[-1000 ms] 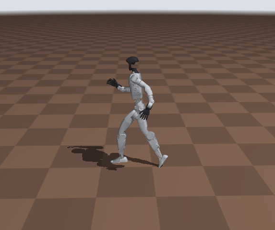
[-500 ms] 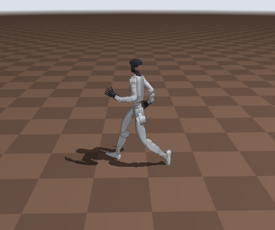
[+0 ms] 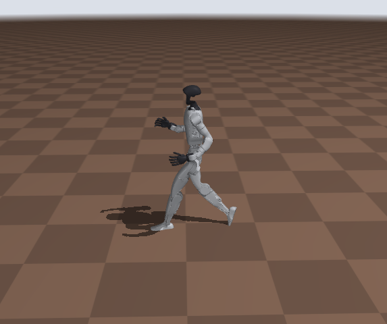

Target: Walk run

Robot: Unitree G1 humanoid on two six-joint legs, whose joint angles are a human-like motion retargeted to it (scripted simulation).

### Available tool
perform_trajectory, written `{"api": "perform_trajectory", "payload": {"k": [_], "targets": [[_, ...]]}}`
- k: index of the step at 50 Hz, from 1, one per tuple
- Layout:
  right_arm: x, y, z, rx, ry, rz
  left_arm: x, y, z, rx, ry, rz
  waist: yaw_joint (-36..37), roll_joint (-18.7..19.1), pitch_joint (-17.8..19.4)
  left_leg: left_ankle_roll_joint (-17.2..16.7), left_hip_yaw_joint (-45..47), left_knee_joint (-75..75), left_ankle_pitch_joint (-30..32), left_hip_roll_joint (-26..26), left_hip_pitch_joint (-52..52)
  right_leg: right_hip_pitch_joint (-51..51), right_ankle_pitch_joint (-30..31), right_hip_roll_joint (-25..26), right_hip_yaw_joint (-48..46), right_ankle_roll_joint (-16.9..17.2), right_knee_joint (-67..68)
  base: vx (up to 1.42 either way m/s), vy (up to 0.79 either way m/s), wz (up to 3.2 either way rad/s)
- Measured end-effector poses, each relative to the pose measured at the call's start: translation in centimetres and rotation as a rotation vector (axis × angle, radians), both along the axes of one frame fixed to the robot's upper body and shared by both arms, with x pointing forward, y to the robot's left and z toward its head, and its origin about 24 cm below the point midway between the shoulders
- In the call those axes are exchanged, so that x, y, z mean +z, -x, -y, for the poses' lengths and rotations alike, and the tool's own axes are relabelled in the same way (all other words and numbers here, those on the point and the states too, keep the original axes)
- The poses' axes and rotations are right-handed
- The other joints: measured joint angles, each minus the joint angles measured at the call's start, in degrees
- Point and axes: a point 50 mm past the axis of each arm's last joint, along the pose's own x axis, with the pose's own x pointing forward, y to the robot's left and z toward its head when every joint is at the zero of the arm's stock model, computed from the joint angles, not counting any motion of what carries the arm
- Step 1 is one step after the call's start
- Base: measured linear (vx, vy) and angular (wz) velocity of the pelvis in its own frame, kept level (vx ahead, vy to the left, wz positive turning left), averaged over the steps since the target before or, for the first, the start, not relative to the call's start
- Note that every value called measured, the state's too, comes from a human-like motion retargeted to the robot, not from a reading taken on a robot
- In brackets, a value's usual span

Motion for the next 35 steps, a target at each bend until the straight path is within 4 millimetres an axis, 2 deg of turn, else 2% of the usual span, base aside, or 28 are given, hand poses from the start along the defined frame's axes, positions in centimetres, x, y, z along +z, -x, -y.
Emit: {"api": "perform_trajectory", "payload": {"k": [1, 2, 3, 5, 7, 8, 10, 12, 15, 17, 19, 20, 21, 22, 23, 24, 25, 27, 28, 30, 31, 33, 35], "targets": [[-1.1, 0.7, -0.3, 0.006, 0.004, -0.038, 0.2, -0.7, 0.7, -0.013, 0.003, 0.024, -2.8, -0.9, -1.7, 0.0, -6.2, 9.8, -8.9, -2.2, -1.3, -2.3, -3.2, -1.8, -9.0, -6.2, 5.8, 2.5, -0.77, 1.12], [-2.3, 1.6, -0.5, 0.005, 0.006, -0.079, 0.3, -1.7, 1.5, -0.024, 0.015, 0.058, -4.5, -1.2, -3.0, 0.0, -10.2, 18.3, -15.6, -3.2, -2.5, -4.9, -7.1, -3.7, -14.2, -10.7, 12.1, 2.75, -0.41, 0.79], [-3.9, 2.8, -0.3, -0.007, 0.007, -0.126, 0.3, -3.5, 2.6, -0.035, 0.048, 0.109, -4.1, -0.2, -3.7, 0.0, -9.9, 24.4, -18.2, -1.6, -3.6, -8.2, -12.6, -5.7, -11.5, -11.9, 19.7, 2.32, 0.08, 0.29], [-7.6, 3.9, -1.8, -0.01, -0.109, -0.304, 1.2, -7.4, 2.3, -0.005, 0.14, 0.229, -9.3, 0.4, -4.3, 0.0, -6.2, 29.8, -24.0, 0.2, -1.2, -19.8, -20.5, -6.2, -4.1, -13.6, 30.2, 1.59, 0.15, 0.19], [-11.0, 5.7, -1.3, -0.026, -0.199, -0.51, 2.9, -10.6, 6.6, -0.093, 0.298, 0.347, -7.9, 1.9, -6.2, 0.0, -5.9, 25.5, -25.7, -1.5, 6.0, -25.7, -23.9, -7.5, -1.0, -15.5, 24.8, 1.62, 0.06, 0.55], [-12.0, 6.8, -0.7, 0.014, -0.221, -0.573, 4.3, -11.5, 8.0, -0.109, 0.356, 0.416, -8.8, 1.4, -6.6, 0.0, -5.9, 22.2, -23.9, -4.2, 9.2, -29.0, -25.2, -10.5, -0.5, -16.4, 22.0, 1.58, 0.11, 1.5], [-13.5, 8.7, 0.5, 0.046, -0.253, -0.668, 6.6, -12.9, 9.7, -0.178, 0.385, 0.511, -14.0, 2.4, -6.0, -2.6, -10.3, 16.8, -17.4, -7.3, 14.9, -34.4, -26.0, -16.1, -2.8, -16.1, 13.7, 1.38, 0.05, 2.43], [-14.5, 10.4, 1.8, -0.034, -0.281, -0.736, 8.3, -13.5, 10.5, -0.298, 0.319, 0.555, -18.2, 3.4, -5.8, -5.6, -13.2, 11.0, -8.7, -8.4, 21.4, -36.4, -24.6, -16.1, -1.1, -14.4, -1.0, 1.73, -0.17, 2.11], [-15.0, 11.9, 3.9, -0.225, -0.3, -0.745, 10.1, -13.9, 10.8, -0.437, 0.185, 0.582, -23.3, 4.4, -4.4, -9.7, -16.4, 5.7, 4.5, -8.7, 30.5, -36.2, -27.3, -13.1, 10.0, -10.3, -20.7, 1.61, -0.24, 1.45], [-14.8, 12.1, 4.6, -0.322, -0.296, -0.712, 11.3, -13.9, 10.7, -0.482, 0.108, 0.607, -24.1, 4.8, -3.1, -12.4, -14.8, 5.3, 10.9, -7.0, 35.4, -35.6, -31.6, -13.8, 13.2, -5.5, -27.8, 1.59, -0.38, 0.96], [-14.2, 11.8, 4.7, -0.367, -0.277, -0.668, 12.2, -13.8, 10.7, -0.514, 0.045, 0.632, -25.7, 3.4, -2.4, -14.8, -11.3, 8.4, 16.1, -6.0, 38.8, -35.5, -32.6, -16.3, 10.8, -3.2, -27.8, 1.12, -0.33, 1.26], [-13.9, 11.3, 4.6, -0.376, -0.263, -0.642, 12.6, -13.8, 10.7, -0.527, 0.017, 0.643, -26.6, 1.7, -2.3, -15.8, -9.1, 11.1, 18.4, -6.2, 40.0, -35.7, -31.9, -18.0, 9.9, -2.5, -25.9, 1.25, -0.51, 1.65], [-13.5, 10.6, 4.3, -0.364, -0.244, -0.619, 12.8, -13.8, 10.6, -0.532, -0.005, 0.645, -28.1, -0.3, -2.3, -16.9, -7.0, 16.9, 19.2, -5.6, 39.7, -34.9, -19.5, -19.7, 9.4, 0.4, -22.8, 1.47, -0.7, 1.46], [-13.3, 10.0, 3.9, -0.342, -0.225, -0.601, 12.7, -13.8, 10.3, -0.533, -0.028, 0.638, -28.3, -1.6, -2.3, -17.4, -3.4, 22.8, 19.7, -4.4, 39.2, -34.6, -13.9, -19.4, 9.4, 0.1, -19.0, 1.66, -0.86, 0.38], [-13.1, 9.6, 3.1, -0.298, -0.208, -0.593, 12.1, -13.5, 9.9, -0.525, -0.051, 0.612, -25.9, -1.3, -2.5, -16.6, 2.8, 28.9, 19.7, -2.0, 38.0, -35.4, -21.8, -15.3, 10.1, -6.9, -13.7, 1.53, -0.73, 0.69], [-13.2, 9.1, 2.5, -0.282, -0.21, -0.583, 10.7, -13.1, 10.1, -0.537, -0.056, 0.562, -27.2, 0.6, -1.6, -15.7, 0.3, 36.4, 16.1, 1.4, 35.1, -35.4, -27.6, -14.3, 7.7, -8.0, -8.6, 1.41, -0.56, 2.28], [-13.3, 8.5, 2.0, -0.279, -0.221, -0.572, 8.9, -12.6, 10.7, -0.561, -0.049, 0.5, -30.5, 3.3, -0.1, -14.7, -6.5, 44.6, 10.7, 5.2, 31.3, -34.9, -32.4, -14.9, 3.8, -6.3, -3.6, 1.42, -0.4, 2.99], [-13.9, 5.4, 2.1, -0.214, -0.325, -0.553, 5.0, -11.5, 10.9, -0.528, 0.009, 0.338, -26.4, 1.7, -2.7, -9.2, -2.1, 50.2, -0.2, 3.0, 24.6, -31.3, -35.0, -18.5, -1.4, -7.7, -3.9, 1.3, -0.26, 0.54], [-13.8, 4.1, 0.8, -0.149, -0.397, -0.537, 3.1, -10.4, 11.2, -0.505, 0.053, 0.251, -23.4, 0.4, -3.7, -7.1, 1.6, 50.0, -4.4, 0.3, 22.0, -30.1, -35.4, -18.2, 0.8, -8.7, -4.7, 0.93, -0.03, -0.91], [-12.3, 1.8, -0.8, -0.091, -0.556, -0.402, 0.7, -8.1, 11.7, -0.474, 0.122, 0.135, -20.6, 0.6, -3.2, -5.4, 3.9, 48.8, -13.5, -1.7, 15.8, -27.6, -34.2, -17.7, 1.5, -8.5, -6.3, 0.83, 0.14, 0.0], [-11.3, 1.0, -0.7, -0.101, -0.607, -0.331, 0.0, -7.0, 11.5, -0.449, 0.138, 0.102, -19.5, 0.7, -3.1, -5.2, 4.2, 46.3, -16.0, -2.4, 12.8, -25.3, -32.0, -17.9, -0.4, -7.7, -8.9, 1.15, 0.14, 1.04], [-9.6, -0.4, -0.6, -0.096, -0.661, -0.22, -1.3, -4.9, 10.4, -0.39, 0.14, 0.033, -16.7, 0.2, -3.2, -5.1, 4.6, 38.3, -19.1, -4.4, 7.8, -21.0, -27.0, -18.0, -3.2, -5.7, -14.4, 1.17, 0.04, 1.09], [-7.7, -1.7, -0.7, -0.031, -0.627, -0.151, -2.1, -3.2, 8.7, -0.347, 0.088, -0.028, -12.4, -0.4, -3.2, -5.7, 6.7, 26.2, -20.2, -5.5, 4.5, -17.2, -22.2, -16.7, -4.2, -4.2, -19.1, 0.69, -0.07, 0.52]]}}
